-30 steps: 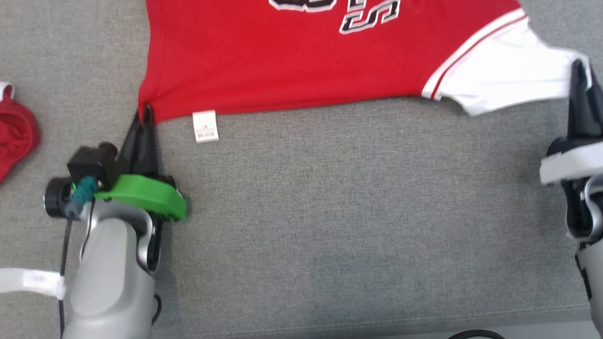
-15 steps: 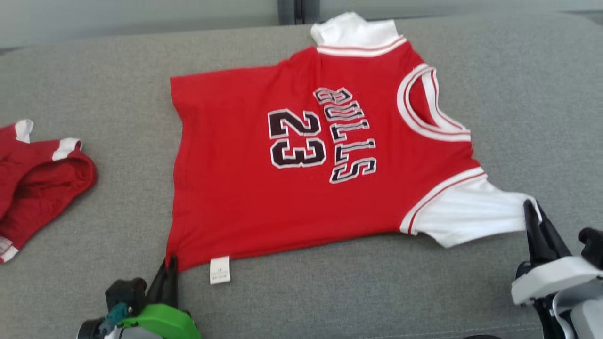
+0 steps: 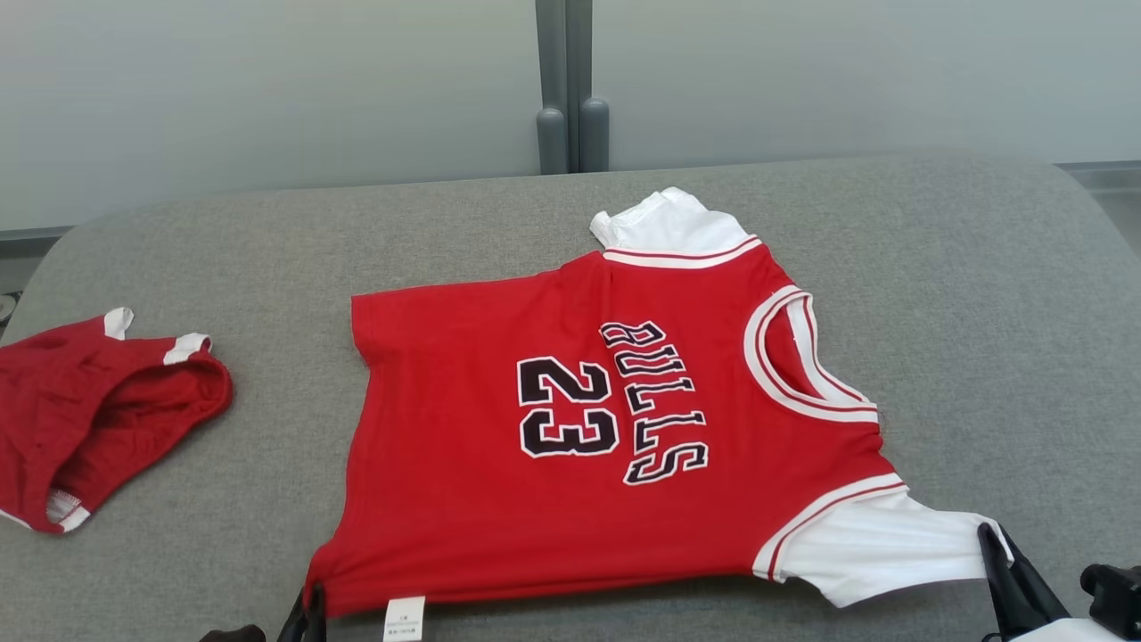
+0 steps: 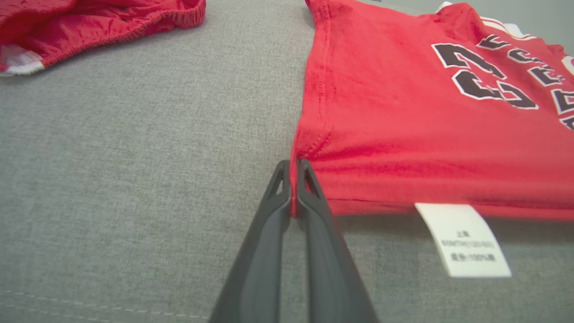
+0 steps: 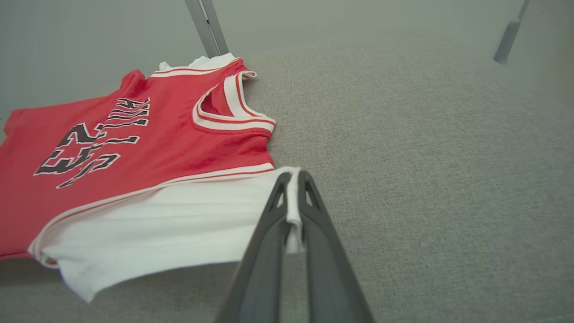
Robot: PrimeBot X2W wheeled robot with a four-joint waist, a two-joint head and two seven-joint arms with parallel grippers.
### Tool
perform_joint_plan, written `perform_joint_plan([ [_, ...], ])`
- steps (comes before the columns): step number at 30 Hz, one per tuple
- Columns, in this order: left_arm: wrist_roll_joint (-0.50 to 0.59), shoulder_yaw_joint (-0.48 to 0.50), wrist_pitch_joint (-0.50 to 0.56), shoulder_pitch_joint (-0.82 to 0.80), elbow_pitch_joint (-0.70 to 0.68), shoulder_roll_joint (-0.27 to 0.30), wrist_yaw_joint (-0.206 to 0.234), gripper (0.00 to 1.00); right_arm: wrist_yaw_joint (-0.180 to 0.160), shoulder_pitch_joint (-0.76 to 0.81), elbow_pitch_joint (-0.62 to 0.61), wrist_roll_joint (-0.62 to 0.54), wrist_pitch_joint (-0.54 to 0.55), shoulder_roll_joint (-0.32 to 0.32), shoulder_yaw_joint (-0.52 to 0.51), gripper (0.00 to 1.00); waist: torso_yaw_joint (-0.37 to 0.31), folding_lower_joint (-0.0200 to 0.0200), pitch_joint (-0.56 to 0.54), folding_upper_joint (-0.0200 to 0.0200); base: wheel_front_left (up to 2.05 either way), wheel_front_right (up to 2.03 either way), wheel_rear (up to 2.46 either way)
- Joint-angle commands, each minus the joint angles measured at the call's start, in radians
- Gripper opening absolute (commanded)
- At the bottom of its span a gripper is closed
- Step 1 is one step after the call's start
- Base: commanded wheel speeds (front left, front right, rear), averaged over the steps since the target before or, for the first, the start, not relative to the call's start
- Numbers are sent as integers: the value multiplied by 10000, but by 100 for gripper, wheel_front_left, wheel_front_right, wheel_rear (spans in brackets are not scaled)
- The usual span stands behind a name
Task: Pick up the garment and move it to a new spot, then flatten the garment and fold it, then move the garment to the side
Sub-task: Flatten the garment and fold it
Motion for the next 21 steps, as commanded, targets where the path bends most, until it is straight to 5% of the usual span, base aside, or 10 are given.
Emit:
perform_joint_plan([
  [1, 8, 75, 2, 27, -105, 96, 95, 0, -29, 74, -45, -42, -29, -142, -102, 0, 90, 1, -10, 0, 0, 0, 0],
  [10, -48, -415, 2, -995, -714, 89, 11, 0, -27, -1217, -37, -134, -28, -121, -289, 0, 465, 1, 714, 0, 0, 0, 0],
  [21, -525, -1373, 2, -3022, 214, 82, 507, 0, -26, -4117, 1980, -667, -28, -200, -11, 0, 908, 1, 1914, 0, 0, 0, 0],
])
